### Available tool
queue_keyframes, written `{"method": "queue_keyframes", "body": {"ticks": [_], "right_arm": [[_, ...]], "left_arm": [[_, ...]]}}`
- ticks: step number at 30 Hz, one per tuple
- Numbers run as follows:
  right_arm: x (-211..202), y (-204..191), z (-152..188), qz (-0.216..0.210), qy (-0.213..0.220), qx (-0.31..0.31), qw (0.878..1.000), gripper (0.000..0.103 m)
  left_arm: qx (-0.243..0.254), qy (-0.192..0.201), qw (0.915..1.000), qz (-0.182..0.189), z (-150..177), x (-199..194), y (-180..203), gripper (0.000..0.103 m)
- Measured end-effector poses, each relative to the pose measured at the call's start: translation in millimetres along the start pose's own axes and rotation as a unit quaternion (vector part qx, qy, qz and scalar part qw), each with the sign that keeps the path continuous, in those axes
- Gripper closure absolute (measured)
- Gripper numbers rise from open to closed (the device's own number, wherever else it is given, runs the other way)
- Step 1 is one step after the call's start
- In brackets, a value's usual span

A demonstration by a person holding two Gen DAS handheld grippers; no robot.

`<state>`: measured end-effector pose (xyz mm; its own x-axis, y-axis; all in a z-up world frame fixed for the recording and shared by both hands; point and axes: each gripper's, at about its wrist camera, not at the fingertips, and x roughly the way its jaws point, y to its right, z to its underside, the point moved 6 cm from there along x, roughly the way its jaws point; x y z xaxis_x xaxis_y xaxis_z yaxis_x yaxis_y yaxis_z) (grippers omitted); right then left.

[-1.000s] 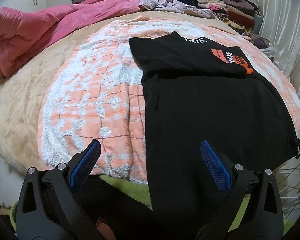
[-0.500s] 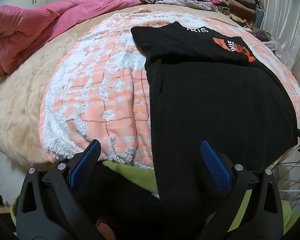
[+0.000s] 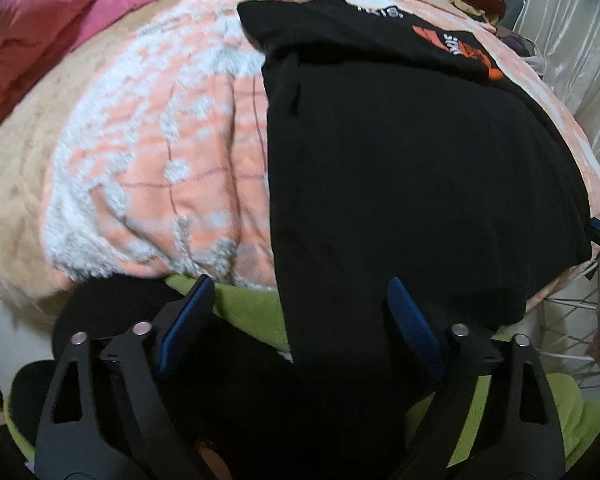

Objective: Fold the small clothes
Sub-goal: 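Grasp the black hem with the right tool while the left tool grasps it too, then lift the hem with both tools and fold it up toward the IKISS collar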

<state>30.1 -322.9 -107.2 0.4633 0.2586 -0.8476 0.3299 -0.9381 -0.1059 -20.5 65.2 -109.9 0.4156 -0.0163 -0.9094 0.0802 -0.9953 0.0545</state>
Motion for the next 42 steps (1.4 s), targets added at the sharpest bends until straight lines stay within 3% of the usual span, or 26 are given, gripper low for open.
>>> {"method": "queue_keyframes", "body": {"ticks": [7, 11, 13, 15, 23, 25, 29, 33, 42], "right_arm": [[14.2, -4.7, 4.7, -0.007, -0.015, 0.001, 1.000, 0.048], [20.0, -3.1, 7.1, -0.013, -0.019, 0.010, 1.000, 0.049], [21.0, -4.4, 9.3, -0.017, -0.021, 0.007, 1.000, 0.065], [22.0, -7.2, 10.7, -0.022, -0.023, 0.000, 0.999, 0.073], [24.5, -4.4, 10.7, -0.038, -0.017, 0.015, 0.999, 0.074], [19.5, -6.3, 9.1, -0.052, -0.013, 0.012, 0.998, 0.090], [6.0, -5.6, 1.5, -0.069, 0.001, 0.015, 0.998, 0.094], [-12.2, -7.6, -11.8, -0.096, 0.029, 0.020, 0.995, 0.095], [-59.7, -8.3, -64.6, -0.145, 0.129, 0.037, 0.980, 0.096]], "left_arm": [[-0.003, -0.006, 0.9999, 0.012, 3.2, 2.6, 0.1, 0.041], [0.008, -0.019, 0.9992, 0.034, 6.4, 3.1, 5.8, 0.042], [0.015, -0.024, 0.9989, 0.037, 8.8, 5.2, 9.0, 0.042], [0.014, -0.030, 0.9987, 0.040, 10.0, 7.6, 8.6, 0.042], [0.007, -0.037, 0.9979, 0.053, 15.0, 5.9, 4.7, 0.043], [0.002, -0.037, 0.9983, 0.046, 15.5, 8.1, 3.0, 0.053], [0.000, -0.030, 0.9987, 0.041, 15.0, 4.2, 0.4, 0.070], [0.004, -0.015, 0.9989, 0.043, 13.5, -5.4, 2.0, 0.100], [-0.012, 0.057, 0.9941, 0.091, -14.3, -50.8, 3.2, 0.100]]}}
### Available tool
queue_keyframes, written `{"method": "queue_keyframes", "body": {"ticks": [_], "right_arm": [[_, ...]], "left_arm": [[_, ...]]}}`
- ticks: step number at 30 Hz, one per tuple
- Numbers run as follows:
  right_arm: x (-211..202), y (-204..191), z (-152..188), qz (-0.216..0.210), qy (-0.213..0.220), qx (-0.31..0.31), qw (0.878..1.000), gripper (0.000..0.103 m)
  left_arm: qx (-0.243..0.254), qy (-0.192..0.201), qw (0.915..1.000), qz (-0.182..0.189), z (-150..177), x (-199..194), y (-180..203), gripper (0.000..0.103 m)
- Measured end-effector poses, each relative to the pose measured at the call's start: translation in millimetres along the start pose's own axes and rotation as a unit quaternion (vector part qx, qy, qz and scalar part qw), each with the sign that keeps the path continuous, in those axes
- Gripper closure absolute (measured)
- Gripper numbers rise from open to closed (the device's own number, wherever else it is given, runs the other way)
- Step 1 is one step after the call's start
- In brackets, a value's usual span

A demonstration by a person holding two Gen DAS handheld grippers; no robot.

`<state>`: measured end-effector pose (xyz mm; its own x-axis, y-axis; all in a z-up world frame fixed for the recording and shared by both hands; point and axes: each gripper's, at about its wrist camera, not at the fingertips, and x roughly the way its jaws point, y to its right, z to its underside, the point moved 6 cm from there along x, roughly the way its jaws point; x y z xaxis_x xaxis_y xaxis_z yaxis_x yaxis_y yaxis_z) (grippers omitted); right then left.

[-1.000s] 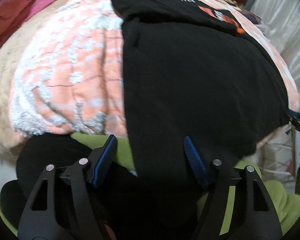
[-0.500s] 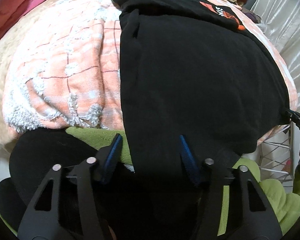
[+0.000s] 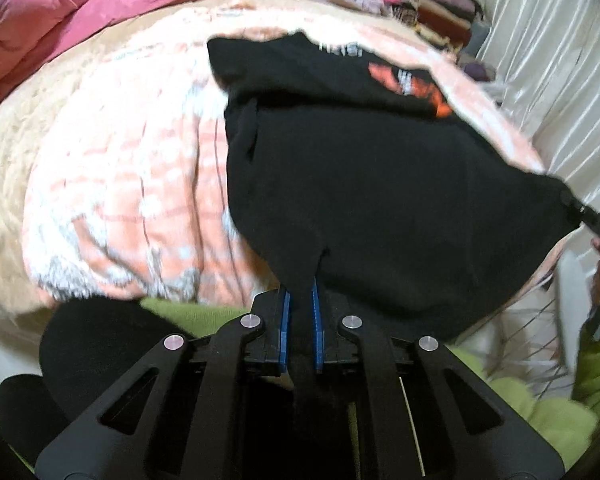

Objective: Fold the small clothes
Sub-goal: 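Lift the hem with both tools and fold it up toward the IKISS collar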

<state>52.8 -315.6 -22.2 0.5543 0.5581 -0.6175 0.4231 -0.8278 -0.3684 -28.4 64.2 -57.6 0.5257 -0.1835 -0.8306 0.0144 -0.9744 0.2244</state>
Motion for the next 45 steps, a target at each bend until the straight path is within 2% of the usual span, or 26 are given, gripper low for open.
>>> {"method": "queue_keyframes", "body": {"ticks": [7, 13, 20, 26, 34, 45], "right_arm": [[-8.2, 4.1, -46.6, -0.035, 0.066, 0.031, 0.997, 0.096], [-4.4, 4.9, -82.8, -0.026, 0.095, 0.027, 0.995, 0.097], [21.3, 5.3, -128.6, -0.007, 0.113, 0.017, 0.993, 0.097], [48.7, 8.8, -159.3, 0.007, 0.113, 0.014, 0.993, 0.097], [89.3, 25.3, -184.3, 0.027, 0.106, 0.033, 0.993, 0.097], [151.9, 44.7, -182.0, 0.092, 0.061, 0.031, 0.993, 0.096]], "left_arm": [[-0.031, 0.058, 0.9976, 0.019, -47.3, -24.6, -5.5, 0.100], [-0.067, 0.100, 0.9926, 0.008, -92.0, -30.9, -26.1, 0.100], [-0.094, 0.119, 0.9883, 0.011, -135.0, -21.6, -42.5, 0.100], [-0.114, 0.124, 0.9855, 0.019, -166.4, -9.4, -55.4, 0.100], [-0.133, 0.108, 0.9849, 0.022, -195.0, 23.5, -70.3, 0.100], [-0.151, 0.070, 0.9859, 0.015, -206.3, 82.0, -87.4, 0.099]]}}
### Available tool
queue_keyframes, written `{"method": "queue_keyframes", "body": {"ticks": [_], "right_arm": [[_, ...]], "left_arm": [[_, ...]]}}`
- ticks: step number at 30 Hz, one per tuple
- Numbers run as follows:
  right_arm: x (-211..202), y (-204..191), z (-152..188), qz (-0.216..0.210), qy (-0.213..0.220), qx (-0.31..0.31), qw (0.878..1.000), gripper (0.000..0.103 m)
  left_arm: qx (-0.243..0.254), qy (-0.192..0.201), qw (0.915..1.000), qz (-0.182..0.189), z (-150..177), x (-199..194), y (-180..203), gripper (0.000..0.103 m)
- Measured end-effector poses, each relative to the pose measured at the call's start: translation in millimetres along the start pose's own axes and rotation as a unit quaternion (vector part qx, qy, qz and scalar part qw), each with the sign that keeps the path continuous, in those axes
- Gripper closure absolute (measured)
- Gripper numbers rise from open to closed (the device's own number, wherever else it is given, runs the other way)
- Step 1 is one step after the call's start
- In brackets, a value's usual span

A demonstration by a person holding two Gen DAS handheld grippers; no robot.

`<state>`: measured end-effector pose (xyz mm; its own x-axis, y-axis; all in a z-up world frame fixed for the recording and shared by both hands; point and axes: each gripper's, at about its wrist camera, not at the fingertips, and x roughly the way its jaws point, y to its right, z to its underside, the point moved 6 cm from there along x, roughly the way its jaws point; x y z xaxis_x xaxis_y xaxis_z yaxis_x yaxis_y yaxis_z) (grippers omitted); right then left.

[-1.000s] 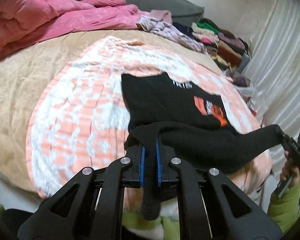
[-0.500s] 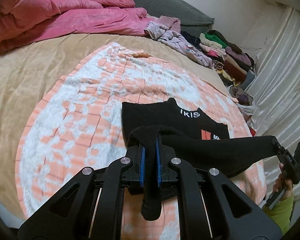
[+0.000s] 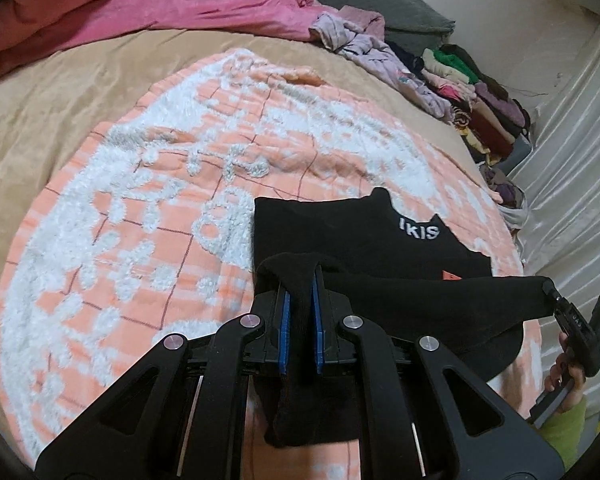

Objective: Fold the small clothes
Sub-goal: 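Lift the hem with both tools and fold it up toward the IKISS collar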

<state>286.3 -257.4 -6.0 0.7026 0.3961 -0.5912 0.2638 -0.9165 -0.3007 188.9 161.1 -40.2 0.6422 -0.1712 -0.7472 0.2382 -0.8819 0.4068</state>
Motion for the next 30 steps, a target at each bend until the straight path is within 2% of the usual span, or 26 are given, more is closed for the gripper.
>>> {"method": "queue_keyframes", "body": {"ticks": [3, 5, 6, 7, 9, 16, 22, 27, 29, 30], "right_arm": [[14.7, 3.8, 7.5, 0.016, -0.017, -0.002, 1.000, 0.095], [20.1, 5.3, 10.4, 0.020, -0.024, -0.001, 1.000, 0.088], [21.8, 6.3, 11.3, 0.031, -0.026, -0.002, 0.999, 0.063], [22.0, 6.5, 11.5, 0.035, -0.026, -0.002, 0.999, 0.046], [19.5, 6.0, 10.4, 0.034, -0.016, 0.000, 0.999, 0.046], [5.2, -17.2, 13.6, 0.024, -0.005, -0.032, 0.999, 0.046], [-3.8, -56.4, 34.7, -0.009, -0.021, -0.081, 0.996, 0.046], [-6.5, -84.2, 57.1, -0.020, -0.040, -0.127, 0.991, 0.047], [-5.3, -92.1, 66.8, -0.027, -0.051, -0.139, 0.989, 0.048], [-4.2, -95.2, 72.3, -0.032, -0.059, -0.142, 0.988, 0.048]], "left_arm": [[-0.001, -0.002, 1.0000, -0.001, -1.5, 7.9, -3.0, 0.098], [0.004, 0.001, 1.0000, -0.006, -2.6, 8.2, -2.3, 0.095], [0.007, 0.004, 0.9999, -0.009, -3.3, 7.7, -1.9, 0.090], [0.014, 0.015, 0.9996, -0.020, -5.2, 3.9, -1.3, 0.074], [0.022, 0.034, 0.9987, -0.031, -9.1, -3.9, -1.2, 0.064], [0.076, 0.082, 0.9924, -0.051, -11.3, -36.1, 14.1, 0.064], [0.130, 0.085, 0.9868, -0.048, 14.6, -44.5, 38.8, 0.064], [0.171, 0.068, 0.9819, -0.045, 47.9, -39.0, 56.0, 0.064], [0.187, 0.054, 0.9797, -0.047, 62.1, -33.7, 59.5, 0.070], [0.195, 0.047, 0.9784, -0.051, 69.9, -29.8, 60.0, 0.077]]}}
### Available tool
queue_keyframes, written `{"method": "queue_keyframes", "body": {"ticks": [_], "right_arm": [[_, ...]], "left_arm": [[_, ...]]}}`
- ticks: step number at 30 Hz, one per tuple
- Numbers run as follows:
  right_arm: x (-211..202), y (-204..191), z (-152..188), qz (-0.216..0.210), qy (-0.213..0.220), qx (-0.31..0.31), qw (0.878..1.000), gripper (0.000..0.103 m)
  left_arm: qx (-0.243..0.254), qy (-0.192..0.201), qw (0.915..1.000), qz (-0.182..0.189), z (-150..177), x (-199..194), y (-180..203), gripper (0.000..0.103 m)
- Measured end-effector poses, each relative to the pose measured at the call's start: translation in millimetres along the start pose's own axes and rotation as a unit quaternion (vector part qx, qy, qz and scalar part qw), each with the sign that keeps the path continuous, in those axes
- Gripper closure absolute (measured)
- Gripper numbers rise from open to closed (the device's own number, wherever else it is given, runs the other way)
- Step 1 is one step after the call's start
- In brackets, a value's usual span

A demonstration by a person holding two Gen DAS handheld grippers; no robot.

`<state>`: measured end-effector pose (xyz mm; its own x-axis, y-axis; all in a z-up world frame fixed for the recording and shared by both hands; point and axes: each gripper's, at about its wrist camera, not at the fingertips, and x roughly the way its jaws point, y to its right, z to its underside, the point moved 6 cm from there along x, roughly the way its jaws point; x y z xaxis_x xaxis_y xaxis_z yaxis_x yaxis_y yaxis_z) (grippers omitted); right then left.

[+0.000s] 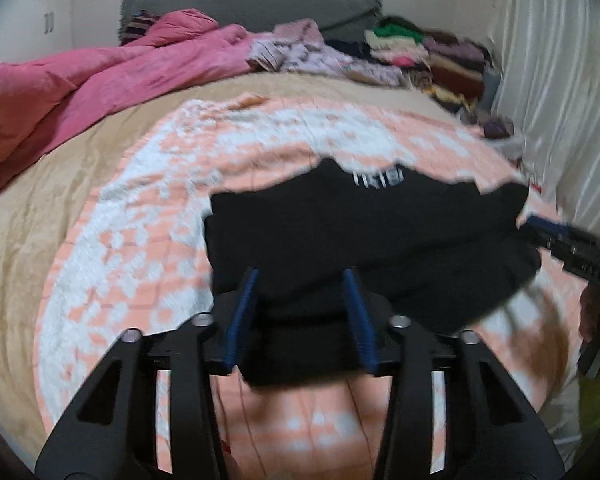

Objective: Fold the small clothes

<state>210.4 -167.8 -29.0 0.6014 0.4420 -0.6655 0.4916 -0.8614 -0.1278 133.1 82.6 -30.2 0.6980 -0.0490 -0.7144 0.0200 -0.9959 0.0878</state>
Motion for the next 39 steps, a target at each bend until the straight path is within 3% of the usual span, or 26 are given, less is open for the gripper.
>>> {"method": "queue_keyframes", "body": {"ticks": [2, 7, 16, 33, 39], "right_arm": [[3.7, -6.6, 8.1, -0.007, -0.010, -0.003, 1.000, 0.048], [16.0, -17.0, 24.1, -0.006, -0.034, -0.014, 0.999, 0.051], [51.6, -17.4, 28.5, 0.020, -0.060, -0.027, 0.998, 0.050], [91.8, -5.8, -52.0, 0.023, -0.024, -0.033, 0.999, 0.052], [92.2, 13.7, -84.8, 0.037, 0.006, -0.011, 0.999, 0.051]], "left_arm": [[0.008, -0.012, 0.9999, 0.001, 10.5, 5.6, 5.3, 0.083], [0.033, -0.028, 0.9986, -0.030, 26.7, 24.4, 12.0, 0.084], [0.056, -0.022, 0.9967, -0.055, 4.1, 40.8, 11.0, 0.083], [-0.007, -0.030, 0.9976, -0.063, -56.1, 86.1, -25.6, 0.083], [-0.064, -0.013, 0.9961, -0.059, -82.8, 86.5, -52.1, 0.084]]}}
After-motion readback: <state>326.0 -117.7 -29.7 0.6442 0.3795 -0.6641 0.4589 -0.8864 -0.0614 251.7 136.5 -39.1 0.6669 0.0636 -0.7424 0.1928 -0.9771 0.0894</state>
